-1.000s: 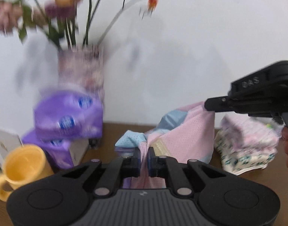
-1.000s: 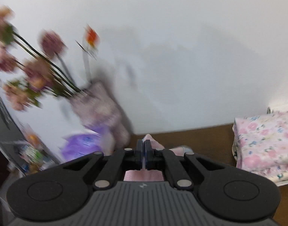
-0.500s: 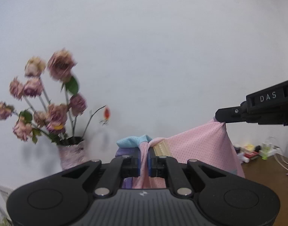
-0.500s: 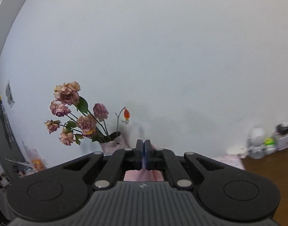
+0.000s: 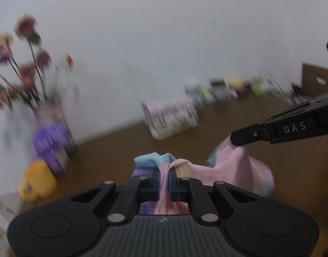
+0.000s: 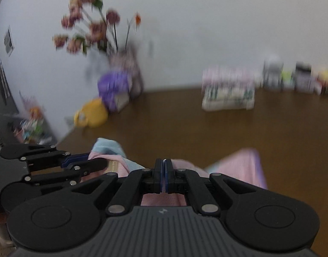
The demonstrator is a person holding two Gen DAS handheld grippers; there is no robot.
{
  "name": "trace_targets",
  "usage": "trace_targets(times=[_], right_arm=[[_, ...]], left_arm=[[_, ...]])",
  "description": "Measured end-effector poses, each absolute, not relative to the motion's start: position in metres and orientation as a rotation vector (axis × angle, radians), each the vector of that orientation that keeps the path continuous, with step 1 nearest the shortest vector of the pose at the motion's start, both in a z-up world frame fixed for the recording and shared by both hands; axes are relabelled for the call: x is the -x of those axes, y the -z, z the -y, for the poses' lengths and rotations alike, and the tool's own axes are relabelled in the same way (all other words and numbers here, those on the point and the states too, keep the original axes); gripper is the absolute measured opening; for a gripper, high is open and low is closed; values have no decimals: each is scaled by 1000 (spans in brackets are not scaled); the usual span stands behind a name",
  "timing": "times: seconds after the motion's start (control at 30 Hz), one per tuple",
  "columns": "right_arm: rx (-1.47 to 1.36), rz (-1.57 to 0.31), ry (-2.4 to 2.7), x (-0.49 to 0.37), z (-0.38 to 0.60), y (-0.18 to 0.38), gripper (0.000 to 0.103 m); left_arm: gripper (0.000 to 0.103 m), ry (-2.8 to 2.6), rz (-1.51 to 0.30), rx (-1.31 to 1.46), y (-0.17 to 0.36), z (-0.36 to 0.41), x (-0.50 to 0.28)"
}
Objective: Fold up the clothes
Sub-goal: 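Lower the garment onto the table and open both grippers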
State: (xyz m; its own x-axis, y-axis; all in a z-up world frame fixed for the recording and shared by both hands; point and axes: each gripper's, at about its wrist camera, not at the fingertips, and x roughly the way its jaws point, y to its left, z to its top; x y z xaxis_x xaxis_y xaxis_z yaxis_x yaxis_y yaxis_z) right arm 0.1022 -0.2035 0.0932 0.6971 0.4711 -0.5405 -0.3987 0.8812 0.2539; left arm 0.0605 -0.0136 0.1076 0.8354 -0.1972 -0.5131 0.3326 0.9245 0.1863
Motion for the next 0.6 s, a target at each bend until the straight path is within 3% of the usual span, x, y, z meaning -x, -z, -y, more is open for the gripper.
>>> trace_targets(times=[0.2,0.6], right_arm=[[-134,-745,-523,-78,213,-57,1],[-131,-828,-547,-69,215,-23,1]], left_arm=[[6,294,-582,-247,-62,0,-31],[6,331,-645,-258,-31,-3,-6]])
